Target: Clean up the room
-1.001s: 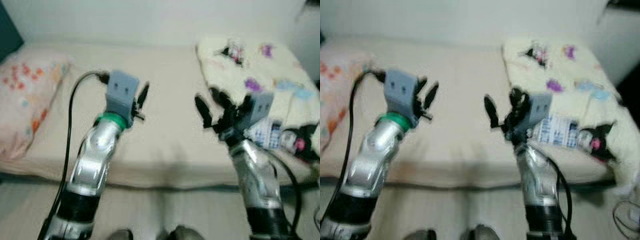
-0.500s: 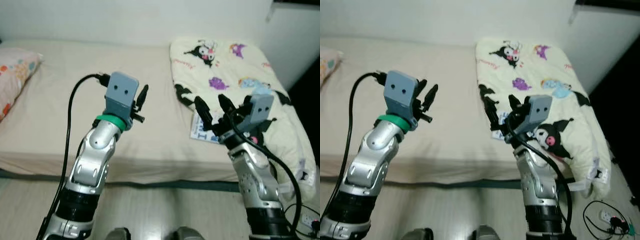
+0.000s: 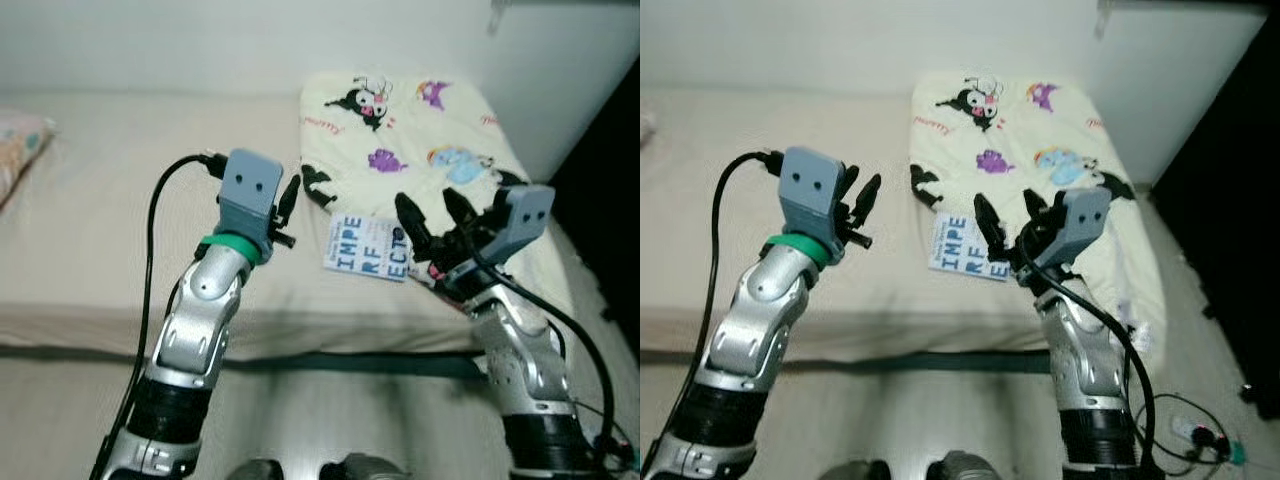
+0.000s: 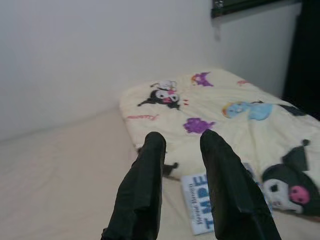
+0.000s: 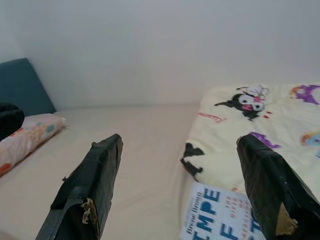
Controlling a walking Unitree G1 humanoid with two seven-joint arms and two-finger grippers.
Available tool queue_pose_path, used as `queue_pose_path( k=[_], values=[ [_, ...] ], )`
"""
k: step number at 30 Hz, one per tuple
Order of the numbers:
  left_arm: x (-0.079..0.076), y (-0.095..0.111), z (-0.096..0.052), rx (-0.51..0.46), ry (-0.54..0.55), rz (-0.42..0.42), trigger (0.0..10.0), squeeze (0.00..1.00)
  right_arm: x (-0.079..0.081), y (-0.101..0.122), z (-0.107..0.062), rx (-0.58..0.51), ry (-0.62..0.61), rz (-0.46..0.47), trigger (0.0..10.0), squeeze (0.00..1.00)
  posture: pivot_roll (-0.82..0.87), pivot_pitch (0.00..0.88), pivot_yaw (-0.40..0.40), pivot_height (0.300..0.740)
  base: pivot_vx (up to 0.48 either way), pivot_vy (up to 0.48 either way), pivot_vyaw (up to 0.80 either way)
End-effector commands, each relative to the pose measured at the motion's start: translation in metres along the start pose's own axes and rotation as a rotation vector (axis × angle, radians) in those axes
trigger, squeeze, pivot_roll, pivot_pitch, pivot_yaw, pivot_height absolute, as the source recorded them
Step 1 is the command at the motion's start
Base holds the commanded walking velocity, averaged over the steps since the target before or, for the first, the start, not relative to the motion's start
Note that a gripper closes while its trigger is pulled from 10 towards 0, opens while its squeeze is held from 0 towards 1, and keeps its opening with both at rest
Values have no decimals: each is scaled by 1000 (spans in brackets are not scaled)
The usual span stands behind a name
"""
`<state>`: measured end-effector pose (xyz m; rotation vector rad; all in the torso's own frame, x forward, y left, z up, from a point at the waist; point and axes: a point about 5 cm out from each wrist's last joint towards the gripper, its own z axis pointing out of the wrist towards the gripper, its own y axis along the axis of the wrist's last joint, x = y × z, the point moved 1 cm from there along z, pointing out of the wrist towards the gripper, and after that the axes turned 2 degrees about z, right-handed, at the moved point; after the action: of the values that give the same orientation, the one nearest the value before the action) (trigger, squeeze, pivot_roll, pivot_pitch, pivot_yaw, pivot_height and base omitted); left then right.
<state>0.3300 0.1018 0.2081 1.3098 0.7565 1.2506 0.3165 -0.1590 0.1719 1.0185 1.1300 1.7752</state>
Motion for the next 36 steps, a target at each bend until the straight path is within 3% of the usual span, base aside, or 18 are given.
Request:
queue_pose_path(
  k=[1,8,19,36],
  values=[
    [2,-5,-1,25,8,-6,10000,0,1,-2,-1,7,1,4,10000,0,-57,0,35,740,0,480,0],
    [2,-4,-1,20,7,-4,10000,0,2,-2,-1,6,0,5,10000,0,-57,0,37,740,0,480,0],
    [-2,-1,-2,-14,-13,24,10000,0,3,-2,-1,7,1,6,10000,0,-57,0,39,740,0,0,0],
    [-2,1,-2,-34,-16,22,10000,0,7,-6,-3,21,29,10,10000,0,-58,0,39,740,415,0,0]
  ],
)
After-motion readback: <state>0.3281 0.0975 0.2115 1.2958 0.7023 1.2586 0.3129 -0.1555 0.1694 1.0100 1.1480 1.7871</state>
